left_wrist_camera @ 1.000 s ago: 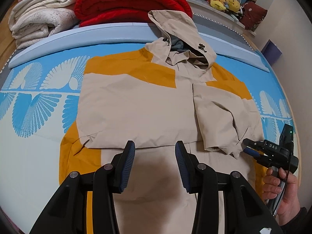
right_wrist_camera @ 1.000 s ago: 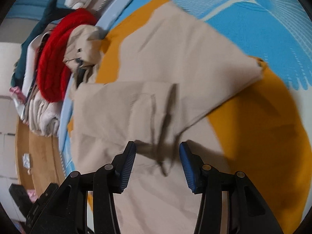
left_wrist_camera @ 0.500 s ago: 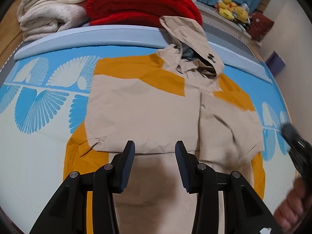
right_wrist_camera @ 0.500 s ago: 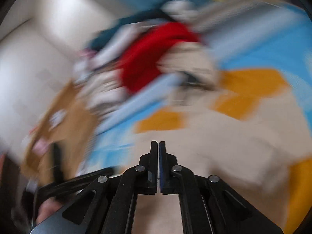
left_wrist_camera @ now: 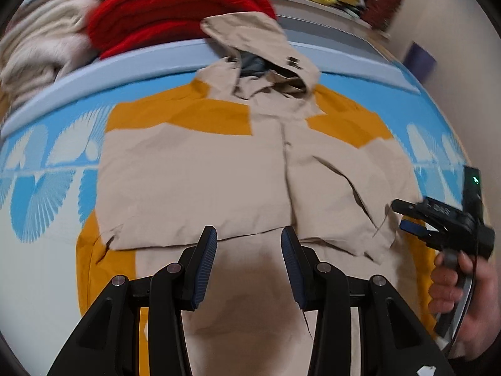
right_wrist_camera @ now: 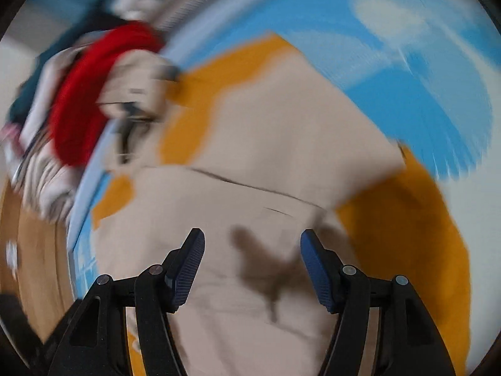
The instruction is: Fold large clothes
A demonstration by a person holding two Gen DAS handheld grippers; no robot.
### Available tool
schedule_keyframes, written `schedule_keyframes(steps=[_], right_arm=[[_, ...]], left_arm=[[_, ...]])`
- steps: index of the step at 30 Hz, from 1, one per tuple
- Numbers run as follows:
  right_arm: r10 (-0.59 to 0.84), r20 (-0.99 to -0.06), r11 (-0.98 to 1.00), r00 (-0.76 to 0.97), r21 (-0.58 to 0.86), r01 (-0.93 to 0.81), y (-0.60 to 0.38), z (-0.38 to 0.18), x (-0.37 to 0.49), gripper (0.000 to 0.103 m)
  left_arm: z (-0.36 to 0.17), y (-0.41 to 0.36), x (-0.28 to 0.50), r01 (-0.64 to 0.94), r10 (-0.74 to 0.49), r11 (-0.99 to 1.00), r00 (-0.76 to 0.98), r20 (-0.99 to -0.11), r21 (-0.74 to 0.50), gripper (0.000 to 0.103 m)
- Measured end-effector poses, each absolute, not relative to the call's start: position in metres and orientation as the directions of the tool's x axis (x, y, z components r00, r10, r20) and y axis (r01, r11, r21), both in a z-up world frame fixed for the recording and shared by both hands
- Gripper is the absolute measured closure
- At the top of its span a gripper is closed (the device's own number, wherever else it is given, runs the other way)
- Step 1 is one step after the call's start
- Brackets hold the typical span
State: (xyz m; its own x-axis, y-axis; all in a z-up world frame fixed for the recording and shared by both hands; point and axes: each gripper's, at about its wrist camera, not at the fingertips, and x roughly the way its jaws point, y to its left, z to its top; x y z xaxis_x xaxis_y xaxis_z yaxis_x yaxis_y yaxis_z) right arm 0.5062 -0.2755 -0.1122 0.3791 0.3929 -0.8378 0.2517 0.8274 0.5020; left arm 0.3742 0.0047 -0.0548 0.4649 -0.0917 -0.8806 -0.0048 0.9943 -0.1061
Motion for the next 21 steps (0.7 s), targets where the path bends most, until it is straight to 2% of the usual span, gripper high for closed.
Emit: schedule_keyframes(steps=[6, 7, 8, 9, 10, 11, 16, 18, 21], right_arm=[[0.414, -0.845, 0.813, 0.338, 0.511, 0.280, -0.276, -0.134, 0.519, 0.038], [0.408, -0.848, 0.820, 0.338, 0.503, 0.273, -0.274, -0.134, 0.519, 0.042], [0.399, -0.851, 0.828, 0.343, 0.494, 0.264, -0.271, -0.131, 0.519, 0.048], [0.393, -0.852, 0.834, 0.346, 0.489, 0.255, -0.268, -0.129, 0.516, 0.063], [0.384, -0.854, 0.843, 0.350, 0.479, 0.243, -0.264, -0.125, 0.515, 0.085], [0.385, -0.848, 0.845, 0.365, 0.482, 0.229, -0.259, -0.119, 0.514, 0.096], [0.442, -0.768, 0.833, 0.464, 0.543, 0.105, -0.247, -0.081, 0.501, 0.098], [0.523, -0.685, 0.800, 0.507, 0.600, -0.014, -0.231, -0.054, 0.496, 0.098], [0.639, -0.576, 0.735, 0.509, 0.653, -0.184, -0.206, -0.024, 0.490, 0.098]], left_arm=[[-0.061, -0.014, 0.377, 0.029, -0.076, 0.997, 0.457, -0.886, -0.070, 0.064], [-0.061, -0.014, 0.378, 0.030, -0.075, 0.997, 0.456, -0.887, -0.068, 0.064], [-0.062, -0.016, 0.378, 0.033, -0.074, 0.997, 0.455, -0.887, -0.066, 0.064], [-0.062, -0.017, 0.377, 0.035, -0.074, 0.997, 0.456, -0.887, -0.065, 0.064], [-0.062, -0.018, 0.377, 0.036, -0.074, 0.997, 0.457, -0.887, -0.065, 0.064], [-0.061, -0.019, 0.376, 0.039, -0.076, 0.997, 0.459, -0.885, -0.065, 0.064], [-0.057, -0.026, 0.375, 0.057, -0.097, 0.995, 0.471, -0.877, -0.080, 0.064], [-0.055, -0.031, 0.373, 0.072, -0.115, 0.993, 0.479, -0.870, -0.091, 0.064], [-0.048, -0.041, 0.369, 0.112, -0.163, 0.986, 0.498, -0.852, -0.123, 0.053]])
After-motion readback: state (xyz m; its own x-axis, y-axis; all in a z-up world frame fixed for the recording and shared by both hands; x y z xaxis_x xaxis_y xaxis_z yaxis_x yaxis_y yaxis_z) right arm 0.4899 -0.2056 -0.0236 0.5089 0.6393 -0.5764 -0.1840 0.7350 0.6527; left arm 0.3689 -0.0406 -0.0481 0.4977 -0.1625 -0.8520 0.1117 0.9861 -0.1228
